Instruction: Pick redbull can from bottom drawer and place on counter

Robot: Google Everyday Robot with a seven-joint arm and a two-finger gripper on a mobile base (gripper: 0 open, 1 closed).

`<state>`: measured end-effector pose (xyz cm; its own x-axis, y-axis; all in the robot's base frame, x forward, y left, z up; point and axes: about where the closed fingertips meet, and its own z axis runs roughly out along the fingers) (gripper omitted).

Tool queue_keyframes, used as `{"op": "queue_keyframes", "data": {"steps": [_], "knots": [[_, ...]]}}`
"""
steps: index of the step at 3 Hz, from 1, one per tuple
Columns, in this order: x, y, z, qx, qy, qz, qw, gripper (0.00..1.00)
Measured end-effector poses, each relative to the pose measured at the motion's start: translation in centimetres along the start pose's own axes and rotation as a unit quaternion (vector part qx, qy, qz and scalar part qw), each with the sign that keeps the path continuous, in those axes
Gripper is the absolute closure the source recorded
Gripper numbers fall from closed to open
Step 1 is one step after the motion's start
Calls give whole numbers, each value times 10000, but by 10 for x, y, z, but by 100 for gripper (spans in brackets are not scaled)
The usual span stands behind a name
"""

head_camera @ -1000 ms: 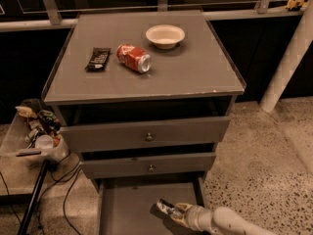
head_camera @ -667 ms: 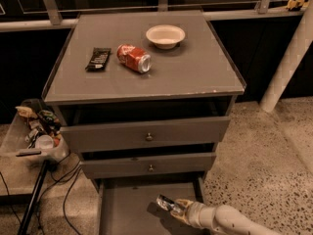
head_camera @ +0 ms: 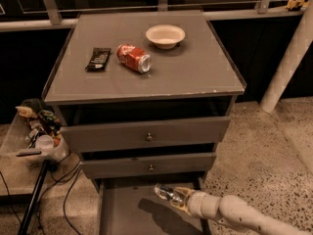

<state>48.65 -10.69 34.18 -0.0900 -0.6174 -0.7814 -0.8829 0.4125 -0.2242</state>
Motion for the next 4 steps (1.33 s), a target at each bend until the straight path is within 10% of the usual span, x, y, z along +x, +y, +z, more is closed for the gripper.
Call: {"op": "queue_keyframes", "data": {"steps": [4], "knots": [[-101,-71,-197,464,-63,-222,9987,100]]}}
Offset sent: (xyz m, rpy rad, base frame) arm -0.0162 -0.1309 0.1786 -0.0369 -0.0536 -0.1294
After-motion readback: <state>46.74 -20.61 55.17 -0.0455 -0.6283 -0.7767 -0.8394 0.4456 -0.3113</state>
